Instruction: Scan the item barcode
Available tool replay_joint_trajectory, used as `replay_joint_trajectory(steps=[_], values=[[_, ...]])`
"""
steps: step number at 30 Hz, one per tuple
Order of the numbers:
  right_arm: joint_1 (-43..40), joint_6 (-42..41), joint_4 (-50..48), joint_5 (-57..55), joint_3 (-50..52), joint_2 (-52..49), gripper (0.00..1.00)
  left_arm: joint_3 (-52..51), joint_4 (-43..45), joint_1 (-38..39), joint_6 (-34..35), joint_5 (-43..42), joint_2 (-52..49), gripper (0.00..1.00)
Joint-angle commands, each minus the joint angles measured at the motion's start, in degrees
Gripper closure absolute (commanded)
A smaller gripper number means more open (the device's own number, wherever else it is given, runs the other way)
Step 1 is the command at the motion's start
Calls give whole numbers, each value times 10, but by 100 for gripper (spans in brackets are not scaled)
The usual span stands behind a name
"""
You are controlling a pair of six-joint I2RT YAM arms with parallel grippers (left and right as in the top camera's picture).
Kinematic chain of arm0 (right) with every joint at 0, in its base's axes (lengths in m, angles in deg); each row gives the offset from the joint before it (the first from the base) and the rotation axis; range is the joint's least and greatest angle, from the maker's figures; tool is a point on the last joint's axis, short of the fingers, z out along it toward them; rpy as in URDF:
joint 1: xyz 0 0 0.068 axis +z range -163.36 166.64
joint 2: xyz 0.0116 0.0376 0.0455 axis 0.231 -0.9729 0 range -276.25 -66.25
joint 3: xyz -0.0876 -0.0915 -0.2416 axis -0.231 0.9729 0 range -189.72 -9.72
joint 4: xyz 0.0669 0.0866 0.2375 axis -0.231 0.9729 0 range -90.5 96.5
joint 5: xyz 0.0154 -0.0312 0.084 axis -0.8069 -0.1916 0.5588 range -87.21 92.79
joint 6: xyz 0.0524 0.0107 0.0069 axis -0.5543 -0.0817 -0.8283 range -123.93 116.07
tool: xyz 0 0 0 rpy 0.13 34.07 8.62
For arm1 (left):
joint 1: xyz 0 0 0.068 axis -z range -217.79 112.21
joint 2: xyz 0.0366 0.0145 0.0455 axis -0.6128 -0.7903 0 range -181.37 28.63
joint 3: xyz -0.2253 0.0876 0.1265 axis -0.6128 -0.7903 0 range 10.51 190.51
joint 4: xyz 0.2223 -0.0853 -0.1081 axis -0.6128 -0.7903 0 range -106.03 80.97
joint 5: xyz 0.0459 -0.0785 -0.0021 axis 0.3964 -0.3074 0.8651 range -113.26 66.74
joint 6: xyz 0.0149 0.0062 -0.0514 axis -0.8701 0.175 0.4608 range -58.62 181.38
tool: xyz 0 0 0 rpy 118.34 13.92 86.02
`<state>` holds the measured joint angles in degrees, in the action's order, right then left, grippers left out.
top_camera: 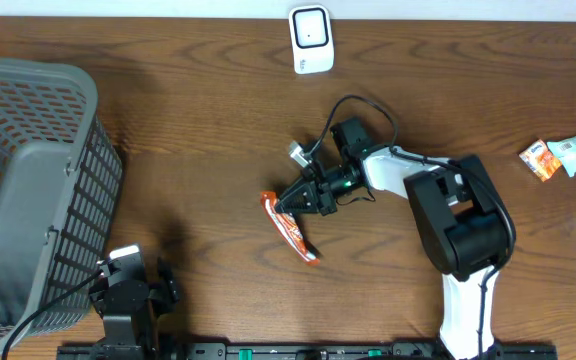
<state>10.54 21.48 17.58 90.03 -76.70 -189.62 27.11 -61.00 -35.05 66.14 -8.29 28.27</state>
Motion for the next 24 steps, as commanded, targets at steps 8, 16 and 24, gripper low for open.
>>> replay_joint_trajectory(steps=[8,16,24], values=[[-75,12,-35,-88,-4,4,80,-5,-18,2,5,5,1,15],[-85,-80,-66,-134,-5,5,1,-5,-18,2,5,5,1,15],[-66,-274,-47,-213,-5,5,1,-5,-18,2,5,5,1,15]])
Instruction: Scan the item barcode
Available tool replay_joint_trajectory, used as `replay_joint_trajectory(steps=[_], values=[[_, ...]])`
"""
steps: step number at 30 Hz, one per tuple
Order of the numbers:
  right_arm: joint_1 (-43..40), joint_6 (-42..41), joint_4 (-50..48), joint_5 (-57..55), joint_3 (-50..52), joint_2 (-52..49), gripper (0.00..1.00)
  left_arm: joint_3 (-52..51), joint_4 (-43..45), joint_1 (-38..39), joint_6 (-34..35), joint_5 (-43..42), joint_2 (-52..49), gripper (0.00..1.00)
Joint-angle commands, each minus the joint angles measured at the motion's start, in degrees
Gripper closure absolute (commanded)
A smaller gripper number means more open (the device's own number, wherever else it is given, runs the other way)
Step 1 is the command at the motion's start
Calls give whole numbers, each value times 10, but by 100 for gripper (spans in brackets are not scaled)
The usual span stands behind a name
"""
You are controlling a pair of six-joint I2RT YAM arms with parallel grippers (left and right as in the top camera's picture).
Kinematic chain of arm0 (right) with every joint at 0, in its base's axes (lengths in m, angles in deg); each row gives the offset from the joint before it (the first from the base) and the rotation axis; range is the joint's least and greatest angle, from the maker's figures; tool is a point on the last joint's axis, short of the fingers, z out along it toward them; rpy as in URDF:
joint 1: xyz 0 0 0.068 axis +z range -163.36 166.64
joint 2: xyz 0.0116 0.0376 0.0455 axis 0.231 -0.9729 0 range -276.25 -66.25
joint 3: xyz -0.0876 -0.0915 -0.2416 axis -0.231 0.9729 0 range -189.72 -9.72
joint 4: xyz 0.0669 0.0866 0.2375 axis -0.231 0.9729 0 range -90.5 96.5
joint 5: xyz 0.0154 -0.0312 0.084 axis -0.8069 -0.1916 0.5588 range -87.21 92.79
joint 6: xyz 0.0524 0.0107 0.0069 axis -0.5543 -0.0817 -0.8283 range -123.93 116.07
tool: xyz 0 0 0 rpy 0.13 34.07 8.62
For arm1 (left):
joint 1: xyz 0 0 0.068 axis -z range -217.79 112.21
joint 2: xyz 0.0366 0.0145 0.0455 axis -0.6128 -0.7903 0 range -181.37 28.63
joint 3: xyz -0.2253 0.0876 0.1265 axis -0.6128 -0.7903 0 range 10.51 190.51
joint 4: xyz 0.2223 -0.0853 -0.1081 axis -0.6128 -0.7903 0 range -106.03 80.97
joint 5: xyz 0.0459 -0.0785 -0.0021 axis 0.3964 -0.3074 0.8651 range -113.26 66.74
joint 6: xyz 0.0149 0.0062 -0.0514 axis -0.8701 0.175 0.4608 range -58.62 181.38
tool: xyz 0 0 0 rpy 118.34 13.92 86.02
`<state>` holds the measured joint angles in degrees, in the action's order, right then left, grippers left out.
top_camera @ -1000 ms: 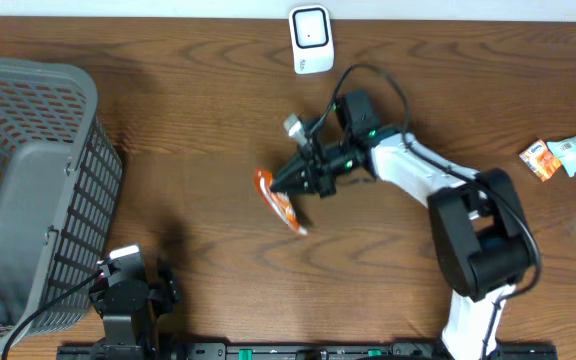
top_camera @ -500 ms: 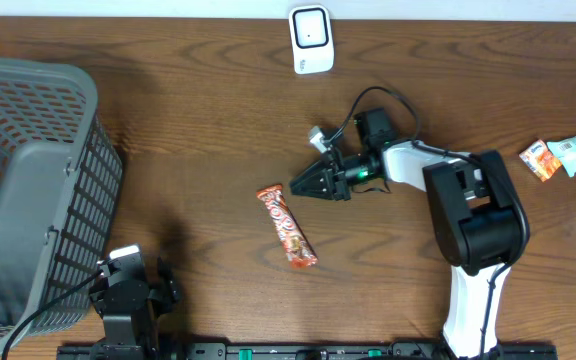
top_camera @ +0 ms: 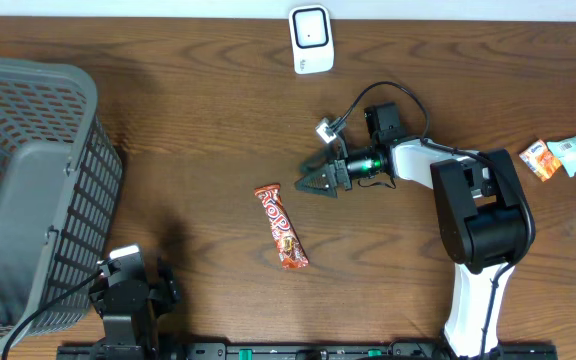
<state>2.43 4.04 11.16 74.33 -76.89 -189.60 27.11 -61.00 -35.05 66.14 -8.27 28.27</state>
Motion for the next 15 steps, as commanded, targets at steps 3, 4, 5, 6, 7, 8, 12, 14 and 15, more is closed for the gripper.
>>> replay_joint_trajectory(steps=[3,4,5,6,7,8,12,14,15], values=[[49,-100,99,-120,-3,4,1,-5,-18,2,5,5,1,15],[61,-93,123,-136,-3,4,1,-5,-18,2,5,5,1,15],[76,-83,148,-151,-3,5,1,-5,-18,2,5,5,1,15],[88,-81,162,-163,-3,5,1,-5,-18,2,5,5,1,15],[101,-82,179,-183,-3,4,1,-5,-18,2,5,5,1,15],[113,-85,196,-203,-3,4,1,-5,-18,2,5,5,1,15],[152,-141,241,-310,-1,4,1,-5,-18,2,5,5,1,15],[172,-194,253,-401,5,4,1,-5,-18,2,5,5,1,15],[187,-224,263,-457,10,4,1,-5,-18,2,5,5,1,15]])
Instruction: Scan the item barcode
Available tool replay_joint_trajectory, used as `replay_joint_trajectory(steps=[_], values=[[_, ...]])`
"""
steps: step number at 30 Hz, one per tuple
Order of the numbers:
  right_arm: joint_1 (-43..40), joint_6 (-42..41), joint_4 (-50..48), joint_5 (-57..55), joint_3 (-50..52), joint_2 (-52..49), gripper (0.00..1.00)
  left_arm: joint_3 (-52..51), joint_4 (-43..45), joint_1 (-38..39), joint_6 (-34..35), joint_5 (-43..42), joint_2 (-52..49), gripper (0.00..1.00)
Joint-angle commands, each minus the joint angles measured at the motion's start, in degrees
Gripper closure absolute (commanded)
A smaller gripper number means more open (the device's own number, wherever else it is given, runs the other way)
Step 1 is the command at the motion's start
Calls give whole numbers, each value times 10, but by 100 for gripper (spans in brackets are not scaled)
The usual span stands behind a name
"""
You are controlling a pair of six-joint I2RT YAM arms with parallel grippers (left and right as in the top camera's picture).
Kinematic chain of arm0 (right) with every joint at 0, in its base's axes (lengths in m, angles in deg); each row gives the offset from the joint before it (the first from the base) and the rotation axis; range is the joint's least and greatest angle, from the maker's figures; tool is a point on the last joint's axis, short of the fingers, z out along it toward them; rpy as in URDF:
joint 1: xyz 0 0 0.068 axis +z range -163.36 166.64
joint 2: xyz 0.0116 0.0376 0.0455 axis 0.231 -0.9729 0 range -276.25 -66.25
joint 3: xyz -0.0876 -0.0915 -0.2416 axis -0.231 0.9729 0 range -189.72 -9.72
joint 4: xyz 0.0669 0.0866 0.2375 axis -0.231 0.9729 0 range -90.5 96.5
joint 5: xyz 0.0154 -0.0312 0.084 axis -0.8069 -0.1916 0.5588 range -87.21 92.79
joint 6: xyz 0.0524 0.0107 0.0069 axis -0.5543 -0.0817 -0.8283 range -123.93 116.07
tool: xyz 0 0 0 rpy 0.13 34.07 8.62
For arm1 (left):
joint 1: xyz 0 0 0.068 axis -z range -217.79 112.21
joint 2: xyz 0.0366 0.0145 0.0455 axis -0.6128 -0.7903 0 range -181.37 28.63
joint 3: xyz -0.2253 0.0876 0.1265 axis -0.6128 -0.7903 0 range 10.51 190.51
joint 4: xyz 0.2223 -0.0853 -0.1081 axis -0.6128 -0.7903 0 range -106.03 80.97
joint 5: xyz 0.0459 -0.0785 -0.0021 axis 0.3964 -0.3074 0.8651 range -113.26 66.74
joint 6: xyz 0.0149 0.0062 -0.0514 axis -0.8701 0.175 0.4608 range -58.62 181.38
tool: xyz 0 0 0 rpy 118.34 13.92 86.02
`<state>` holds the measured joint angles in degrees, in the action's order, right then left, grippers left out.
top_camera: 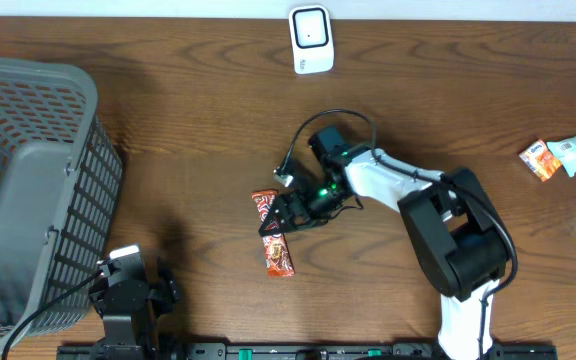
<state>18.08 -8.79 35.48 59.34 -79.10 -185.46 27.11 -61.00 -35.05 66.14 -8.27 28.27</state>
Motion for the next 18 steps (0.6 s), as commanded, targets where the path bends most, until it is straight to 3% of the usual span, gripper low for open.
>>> replay_joint_trajectory(steps=[1,12,13,17,18], values=[[39,-111,21,-332,38,-37,1,-5,-18,2,5,5,1,15],[88,-201,-4,-385,102,-37,1,-5,-18,2,5,5,1,15],[86,-207,-5,-385,107,-37,10,-5,-18,2,5,5,1,15],[82,-214,-11,-385,131,-37,69,-5,-18,2,5,5,1,15],[83,-219,-16,-385,138,-37,75,-5,-18,2,5,5,1,15]])
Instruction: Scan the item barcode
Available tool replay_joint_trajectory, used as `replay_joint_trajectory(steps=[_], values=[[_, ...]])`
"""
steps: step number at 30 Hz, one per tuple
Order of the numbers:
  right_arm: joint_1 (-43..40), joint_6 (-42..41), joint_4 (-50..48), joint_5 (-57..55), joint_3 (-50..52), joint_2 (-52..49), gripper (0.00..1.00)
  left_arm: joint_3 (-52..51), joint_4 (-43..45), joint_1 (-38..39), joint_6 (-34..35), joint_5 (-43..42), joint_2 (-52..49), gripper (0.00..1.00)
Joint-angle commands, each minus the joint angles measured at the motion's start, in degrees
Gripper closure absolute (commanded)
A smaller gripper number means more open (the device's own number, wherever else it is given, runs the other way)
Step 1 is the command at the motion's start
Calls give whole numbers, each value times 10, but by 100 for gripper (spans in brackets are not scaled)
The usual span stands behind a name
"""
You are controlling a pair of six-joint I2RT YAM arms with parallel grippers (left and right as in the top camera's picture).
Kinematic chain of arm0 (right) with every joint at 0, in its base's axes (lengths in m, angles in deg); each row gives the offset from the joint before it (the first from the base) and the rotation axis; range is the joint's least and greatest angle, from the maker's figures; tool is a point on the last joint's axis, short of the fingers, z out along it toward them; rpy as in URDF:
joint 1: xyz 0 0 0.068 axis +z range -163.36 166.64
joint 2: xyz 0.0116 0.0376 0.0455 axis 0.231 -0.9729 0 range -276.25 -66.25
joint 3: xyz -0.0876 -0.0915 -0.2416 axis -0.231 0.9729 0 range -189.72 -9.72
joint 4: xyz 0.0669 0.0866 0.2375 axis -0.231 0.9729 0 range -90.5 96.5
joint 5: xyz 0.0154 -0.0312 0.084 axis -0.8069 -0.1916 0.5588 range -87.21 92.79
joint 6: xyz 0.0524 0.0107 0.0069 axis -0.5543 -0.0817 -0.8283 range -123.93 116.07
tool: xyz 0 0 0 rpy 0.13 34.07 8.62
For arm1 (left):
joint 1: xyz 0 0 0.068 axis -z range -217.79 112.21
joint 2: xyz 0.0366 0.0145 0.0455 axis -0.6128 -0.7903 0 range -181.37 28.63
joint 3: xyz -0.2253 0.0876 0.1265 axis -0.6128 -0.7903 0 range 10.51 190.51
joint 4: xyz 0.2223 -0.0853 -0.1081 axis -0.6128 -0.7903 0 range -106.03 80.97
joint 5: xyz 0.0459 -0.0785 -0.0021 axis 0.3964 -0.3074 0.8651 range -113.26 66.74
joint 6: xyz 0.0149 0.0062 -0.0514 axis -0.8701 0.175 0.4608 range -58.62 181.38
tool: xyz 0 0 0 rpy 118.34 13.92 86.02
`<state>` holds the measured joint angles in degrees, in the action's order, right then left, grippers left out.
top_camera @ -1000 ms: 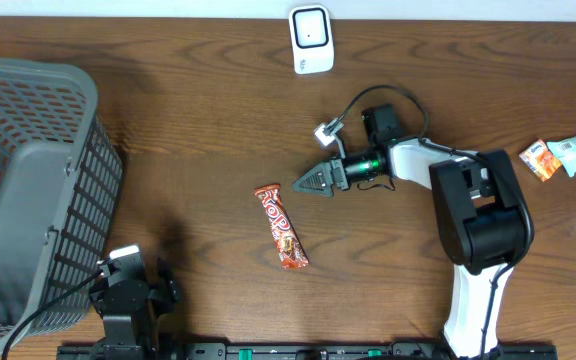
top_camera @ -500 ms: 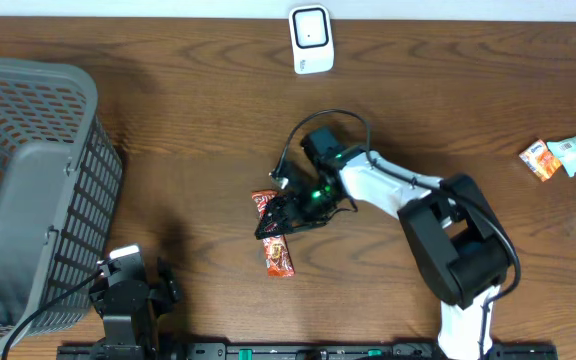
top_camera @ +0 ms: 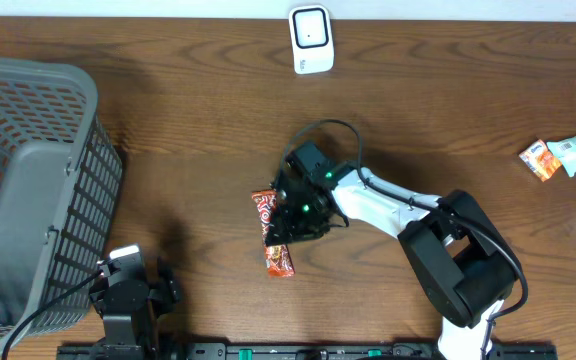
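Observation:
A candy bar (top_camera: 269, 212) in a red-orange wrapper lies flat on the brown table, nearly upright in the overhead view, left of centre. My right gripper (top_camera: 286, 226) points down right over the bar's middle and right edge; its fingers are hidden under the wrist, so whether they are closed on the bar does not show. The white barcode scanner (top_camera: 310, 40) stands at the table's far edge, well beyond the bar. My left arm (top_camera: 128, 292) sits folded at the near left, and its gripper's state is unreadable.
A large grey mesh basket (top_camera: 28, 190) fills the left side. At the far right lie an orange packet (top_camera: 539, 159), a pale green packet and a white-green container. The right arm's white links (top_camera: 388, 205) stretch across the centre.
My right gripper shifted slightly left and down onto the bar, its wrist now covering the bar's middle. The bar has stayed in place. The left arm has not moved.
The right gripper was first at the top end of the slanted bar. It then stood open to the right, away from the bar. After that it was back at the bar, which lay further left and more upright; now it sits directly over the bar.

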<state>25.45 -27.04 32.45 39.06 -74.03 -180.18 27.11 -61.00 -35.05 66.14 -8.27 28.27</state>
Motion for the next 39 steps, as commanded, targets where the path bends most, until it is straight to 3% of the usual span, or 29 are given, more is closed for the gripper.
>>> replay_joint_trajectory(steps=[1,3,5,6,14,17,22,27,39], values=[[11,-43,10,-182,95,-90,77,-5,-18,2,5,5,1,15],[17,-55,3,-181,110,-90,81,-5,-18,2,5,5,1,15],[23,-56,-11,-174,125,-90,97,-5,-18,2,5,5,1,15],[25,-56,-17,-167,129,-90,99,-5,-18,2,5,5,1,15],[20,-48,-16,-187,116,-72,99,-5,-18,2,5,5,1,15],[16,-91,21,-264,104,-26,99,-5,-18,2,5,5,1,15],[26,-184,118,-484,98,91,99,-5,-18,2,5,5,1,15],[31,-231,175,-611,98,188,98,-5,-18,2,5,5,1,15],[31,-232,180,-664,98,237,99,-5,-18,2,5,5,1,15]])
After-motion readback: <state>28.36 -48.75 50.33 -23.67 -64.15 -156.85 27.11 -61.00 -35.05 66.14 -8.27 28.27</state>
